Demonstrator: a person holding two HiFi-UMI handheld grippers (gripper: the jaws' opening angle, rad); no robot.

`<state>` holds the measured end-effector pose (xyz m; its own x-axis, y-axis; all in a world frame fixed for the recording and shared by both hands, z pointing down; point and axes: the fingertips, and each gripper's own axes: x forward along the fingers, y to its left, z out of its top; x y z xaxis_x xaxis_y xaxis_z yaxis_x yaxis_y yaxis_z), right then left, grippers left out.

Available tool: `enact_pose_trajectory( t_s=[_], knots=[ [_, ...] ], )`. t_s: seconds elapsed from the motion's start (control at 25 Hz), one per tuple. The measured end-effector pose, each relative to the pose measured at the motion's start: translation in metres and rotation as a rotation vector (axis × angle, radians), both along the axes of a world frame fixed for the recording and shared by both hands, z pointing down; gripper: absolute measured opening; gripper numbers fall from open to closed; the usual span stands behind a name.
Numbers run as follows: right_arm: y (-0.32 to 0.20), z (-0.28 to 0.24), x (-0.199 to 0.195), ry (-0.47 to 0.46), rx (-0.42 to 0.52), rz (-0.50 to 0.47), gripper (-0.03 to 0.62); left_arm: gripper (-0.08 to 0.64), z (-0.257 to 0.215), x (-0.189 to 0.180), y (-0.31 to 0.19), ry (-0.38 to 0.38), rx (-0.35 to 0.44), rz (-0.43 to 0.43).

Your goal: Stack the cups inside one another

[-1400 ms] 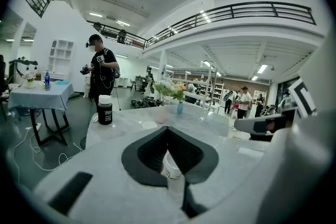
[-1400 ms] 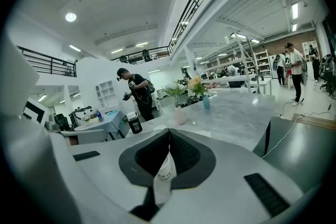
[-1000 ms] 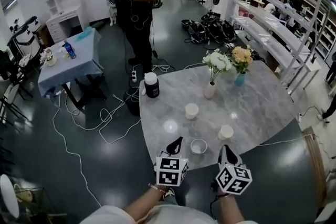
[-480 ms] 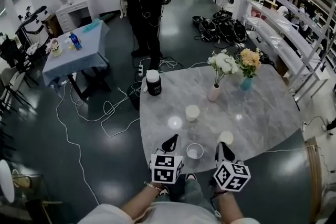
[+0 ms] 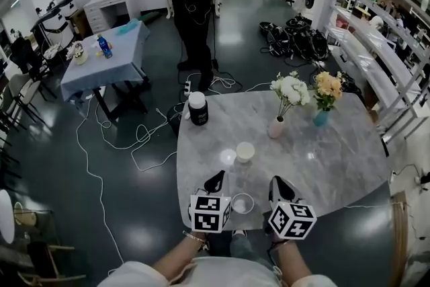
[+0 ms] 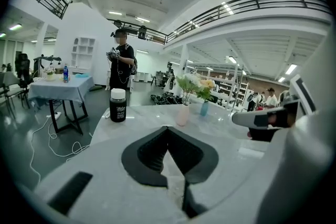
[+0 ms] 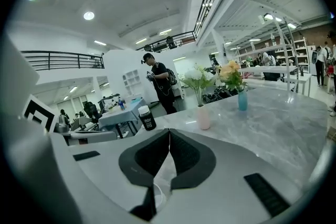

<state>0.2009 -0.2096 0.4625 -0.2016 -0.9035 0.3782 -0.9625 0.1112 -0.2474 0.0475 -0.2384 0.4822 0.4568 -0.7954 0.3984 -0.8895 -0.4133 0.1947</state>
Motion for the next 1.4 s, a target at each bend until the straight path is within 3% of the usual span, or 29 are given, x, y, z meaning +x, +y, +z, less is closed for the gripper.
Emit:
enact_pose_trajectory(
  t_s=[0.88,1.4],
  knots=[
    [-0.058,0.040,-0.029,0.007,-0.087,-0.209,0.015,-0.005,0.038,-0.026,-0.019,-0.042,-0.083,-0.112],
    [-0.105,0.065,-0.045,0.059,-0.138,-0.313,0.128,-0.006,0.053,-0.037,-0.046,-0.058,-0.116,-0.177]
  ],
)
